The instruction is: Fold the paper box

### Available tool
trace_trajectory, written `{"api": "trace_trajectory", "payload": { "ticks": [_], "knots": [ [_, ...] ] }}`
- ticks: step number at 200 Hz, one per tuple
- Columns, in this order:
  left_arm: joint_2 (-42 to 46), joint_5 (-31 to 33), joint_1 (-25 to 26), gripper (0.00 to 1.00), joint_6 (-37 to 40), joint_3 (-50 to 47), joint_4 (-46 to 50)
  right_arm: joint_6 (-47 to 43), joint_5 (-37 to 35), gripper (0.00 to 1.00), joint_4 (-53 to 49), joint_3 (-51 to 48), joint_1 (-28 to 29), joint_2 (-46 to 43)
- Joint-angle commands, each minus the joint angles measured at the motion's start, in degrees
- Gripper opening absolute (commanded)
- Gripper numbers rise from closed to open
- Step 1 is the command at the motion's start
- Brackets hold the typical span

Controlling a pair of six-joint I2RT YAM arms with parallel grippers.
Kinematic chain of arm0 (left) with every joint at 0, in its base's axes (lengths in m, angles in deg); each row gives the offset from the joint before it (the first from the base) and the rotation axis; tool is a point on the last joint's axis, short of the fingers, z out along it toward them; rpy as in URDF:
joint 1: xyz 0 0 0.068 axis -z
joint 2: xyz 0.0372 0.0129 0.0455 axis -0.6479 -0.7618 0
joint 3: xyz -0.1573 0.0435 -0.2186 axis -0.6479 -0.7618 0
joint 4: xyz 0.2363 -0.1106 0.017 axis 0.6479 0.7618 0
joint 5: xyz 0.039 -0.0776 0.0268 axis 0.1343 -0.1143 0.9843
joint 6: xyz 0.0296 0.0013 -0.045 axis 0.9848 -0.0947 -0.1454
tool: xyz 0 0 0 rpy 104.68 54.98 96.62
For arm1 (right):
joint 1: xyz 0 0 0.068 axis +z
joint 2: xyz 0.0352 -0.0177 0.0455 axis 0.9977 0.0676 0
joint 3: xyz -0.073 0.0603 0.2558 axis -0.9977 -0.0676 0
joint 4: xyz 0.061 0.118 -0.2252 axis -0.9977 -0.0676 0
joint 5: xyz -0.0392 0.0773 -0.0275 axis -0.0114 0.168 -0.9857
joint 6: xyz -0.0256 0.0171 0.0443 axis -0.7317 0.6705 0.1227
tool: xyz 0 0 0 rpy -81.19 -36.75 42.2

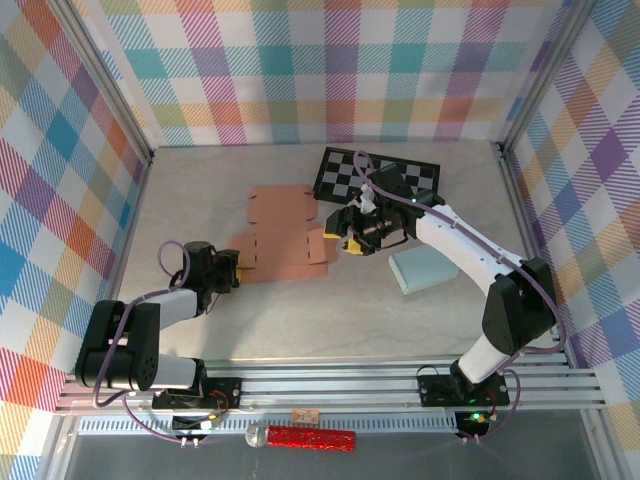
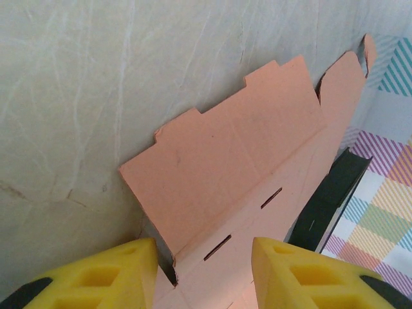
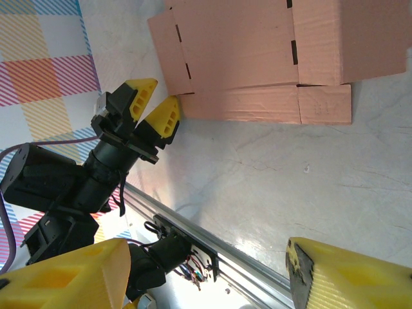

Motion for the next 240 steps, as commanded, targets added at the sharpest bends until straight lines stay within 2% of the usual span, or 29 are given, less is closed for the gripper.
{"api": "trace_trajectory", "payload": {
  "ticks": [1,49,67,83,106,138,168,187,214,240],
  "knots": [
    [-1.2,1.0,-0.3,0.42,-0.4,0.1,-0.5,-0.6,1.6,0.65,0.5,-0.3,0.1,0.3],
    [-7.6,1.6,-0.4,0.35,-1.6,-0.1,-11.1,-0.6,1.9,0.65,0.7,-0.2,0.1,0.6],
    [-8.8,1.8,-0.4,0.27,-1.9,-0.5,-13.6,-0.7,1.8,0.65,0.6,-0.3,0.1,0.4],
    [-8.4,2.5,-0.4,0.16,-1.9,-0.7,-14.8,-0.7,1.8,0.65,0.6,-0.3,0.0,0.4],
    [-6.0,3.8,-0.3,0.0,-1.4,0.1,-13.5,-0.6,1.9,0.66,0.9,-0.3,0.0,0.4],
    [1.2,7.3,1.3,0.0,-0.9,4.0,-3.9,2.0,2.5,0.66,3.6,-1.2,0.3,0.1],
    [10.9,16.9,5.0,0.0,-1.9,8.8,13.0,13.8,2.4,0.66,14.0,-5.5,1.9,-1.2],
    [16.4,25.2,7.6,0.0,-6.2,10.3,20.8,21.6,1.7,0.66,20.6,-6.5,3.7,-0.5],
    [20.1,32.8,10.7,0.0,-13.3,10.4,22.8,34.3,-1.5,0.68,26.5,-5.8,6.9,1.3],
    [19.3,33.9,12.8,0.0,-17.8,10.4,19.7,47.8,-10.0,0.72,31.7,-7.5,12.8,1.5]
  ]
}}
